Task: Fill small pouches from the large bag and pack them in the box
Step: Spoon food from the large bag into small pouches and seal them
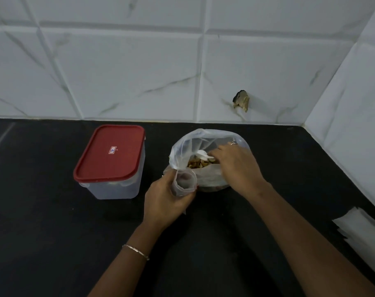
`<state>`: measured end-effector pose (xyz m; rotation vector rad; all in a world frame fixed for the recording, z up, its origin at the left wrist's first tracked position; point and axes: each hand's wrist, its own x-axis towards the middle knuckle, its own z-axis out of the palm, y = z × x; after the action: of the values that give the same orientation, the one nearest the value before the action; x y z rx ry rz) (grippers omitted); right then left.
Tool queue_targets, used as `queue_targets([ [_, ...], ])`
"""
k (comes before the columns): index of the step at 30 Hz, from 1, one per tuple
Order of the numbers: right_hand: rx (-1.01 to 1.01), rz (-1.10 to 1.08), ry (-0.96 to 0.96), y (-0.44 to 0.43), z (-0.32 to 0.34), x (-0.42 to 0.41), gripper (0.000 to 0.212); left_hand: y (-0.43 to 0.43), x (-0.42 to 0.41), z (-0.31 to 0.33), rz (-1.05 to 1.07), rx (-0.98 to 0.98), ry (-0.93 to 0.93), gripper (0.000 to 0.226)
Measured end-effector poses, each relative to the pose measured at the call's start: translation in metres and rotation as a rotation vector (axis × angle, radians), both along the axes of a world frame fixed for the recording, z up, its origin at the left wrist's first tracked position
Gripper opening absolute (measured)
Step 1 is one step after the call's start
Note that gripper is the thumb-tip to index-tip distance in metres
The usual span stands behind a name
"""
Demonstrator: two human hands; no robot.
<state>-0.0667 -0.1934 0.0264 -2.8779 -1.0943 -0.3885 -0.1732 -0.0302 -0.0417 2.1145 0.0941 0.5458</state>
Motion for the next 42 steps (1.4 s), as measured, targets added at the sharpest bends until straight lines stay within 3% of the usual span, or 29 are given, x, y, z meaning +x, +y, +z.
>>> queue_targets([
  [3,-0.13,-0.083,-0.008,0.009,-0.01,0.007,0.042,0.005,0.004,-0.008,-0.002,0.043,0.018,0.041],
  [6,-0.153,-0.156,0.134,0.012,-0.019,0.011,0.044,0.006,0.005,-0.012,-0.003,0.047,0.015,0.038],
  [10,0.137,-0.172,0.231,0.003,-0.021,0.01,0.036,0.004,0.006,-0.015,-0.016,-0.045,0.003,0.036],
  [19,0.301,-0.274,0.601,-0.013,-0.021,0.022,0.028,0.002,0.007,-0.014,-0.075,-0.17,0.014,0.04],
  [24,0.499,-0.289,0.815,-0.017,-0.033,0.024,0.028,0.0,0.009,-0.012,-0.159,-0.256,0.067,0.042],
  [31,0.688,-0.325,0.849,-0.01,-0.046,0.015,0.034,-0.004,0.007,-0.012,-0.279,-0.323,0.105,0.037],
  [34,0.784,-0.404,0.897,-0.006,-0.049,0.009,0.024,-0.005,0.005,-0.014,-0.28,-0.338,0.106,0.038],
  [42,0.935,-0.437,0.869,-0.005,-0.053,-0.002,0.024,0.006,0.007,-0.02,-0.148,-0.142,0.014,0.041],
])
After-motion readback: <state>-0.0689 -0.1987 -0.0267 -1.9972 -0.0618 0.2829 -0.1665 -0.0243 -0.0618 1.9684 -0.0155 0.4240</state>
